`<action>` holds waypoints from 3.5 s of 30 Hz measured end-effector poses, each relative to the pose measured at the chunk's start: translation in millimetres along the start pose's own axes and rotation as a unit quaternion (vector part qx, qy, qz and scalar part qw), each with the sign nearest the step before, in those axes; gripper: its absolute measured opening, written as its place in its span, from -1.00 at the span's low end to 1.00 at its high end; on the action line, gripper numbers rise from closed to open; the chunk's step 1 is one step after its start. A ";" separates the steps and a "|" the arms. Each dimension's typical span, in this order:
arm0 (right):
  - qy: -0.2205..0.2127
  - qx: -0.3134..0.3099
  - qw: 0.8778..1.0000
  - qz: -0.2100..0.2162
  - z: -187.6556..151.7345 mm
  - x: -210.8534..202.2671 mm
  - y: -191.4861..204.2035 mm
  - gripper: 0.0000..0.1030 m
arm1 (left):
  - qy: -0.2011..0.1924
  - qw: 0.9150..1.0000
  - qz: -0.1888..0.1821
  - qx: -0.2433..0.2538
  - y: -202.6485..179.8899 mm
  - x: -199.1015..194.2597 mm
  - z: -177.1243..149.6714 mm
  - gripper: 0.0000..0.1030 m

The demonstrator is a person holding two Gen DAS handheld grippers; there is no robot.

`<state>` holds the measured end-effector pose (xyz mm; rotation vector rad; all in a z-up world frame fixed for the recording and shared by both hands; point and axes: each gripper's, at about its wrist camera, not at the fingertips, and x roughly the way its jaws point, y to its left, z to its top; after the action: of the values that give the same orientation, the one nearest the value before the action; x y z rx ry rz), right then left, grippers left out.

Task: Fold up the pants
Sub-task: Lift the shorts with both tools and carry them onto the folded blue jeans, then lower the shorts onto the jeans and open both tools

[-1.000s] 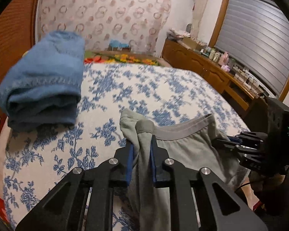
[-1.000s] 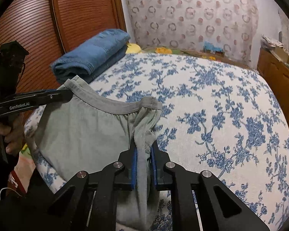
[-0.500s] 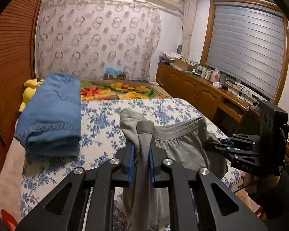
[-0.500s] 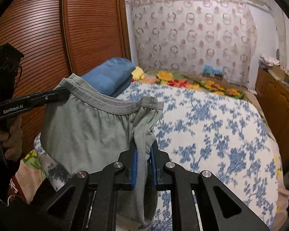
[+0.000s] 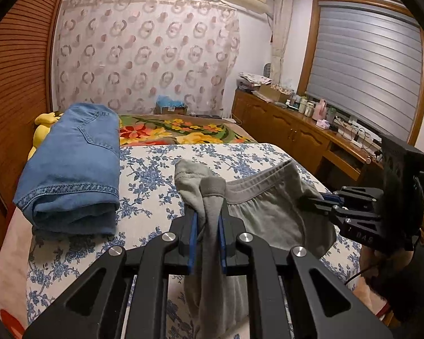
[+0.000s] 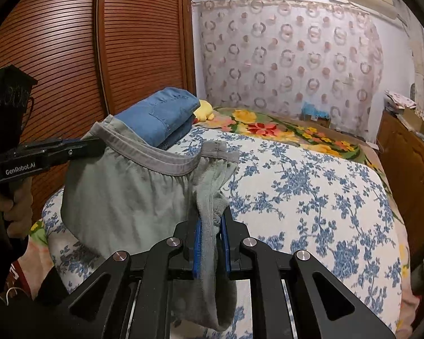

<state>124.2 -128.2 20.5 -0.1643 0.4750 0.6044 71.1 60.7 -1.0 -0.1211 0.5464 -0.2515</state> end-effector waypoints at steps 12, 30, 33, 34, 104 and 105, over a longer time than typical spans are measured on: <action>-0.014 -0.036 0.999 0.010 53.2 26.2 -7.0 -0.77 | -0.032 0.999 0.032 -0.006 20.9 -2.8 35.3 -0.74; -0.026 -0.113 0.992 0.045 136.9 112.1 -6.3 -0.77 | -0.049 0.994 0.094 -0.032 95.6 9.3 76.7 -0.74; -0.027 -0.126 0.990 0.054 146.8 127.7 -9.1 -0.77 | -0.054 0.992 0.106 -0.038 107.8 10.9 82.3 -0.74; -0.027 -0.132 0.989 0.056 151.0 134.3 -9.5 -0.77 | -0.056 0.991 0.111 -0.040 112.1 11.3 83.1 -0.74; 0.063 -0.094 0.982 0.149 215.7 310.6 -22.1 -0.17 | 0.018 0.967 0.232 -0.102 183.9 33.1 43.8 -0.44; 0.058 -0.092 0.983 0.149 215.3 304.1 -22.6 -0.15 | 0.019 0.967 0.234 -0.100 182.1 31.9 43.9 -0.43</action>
<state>438.0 68.7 65.9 -0.3087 0.5617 0.9372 157.8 229.5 -12.5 -0.1794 0.6207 0.2633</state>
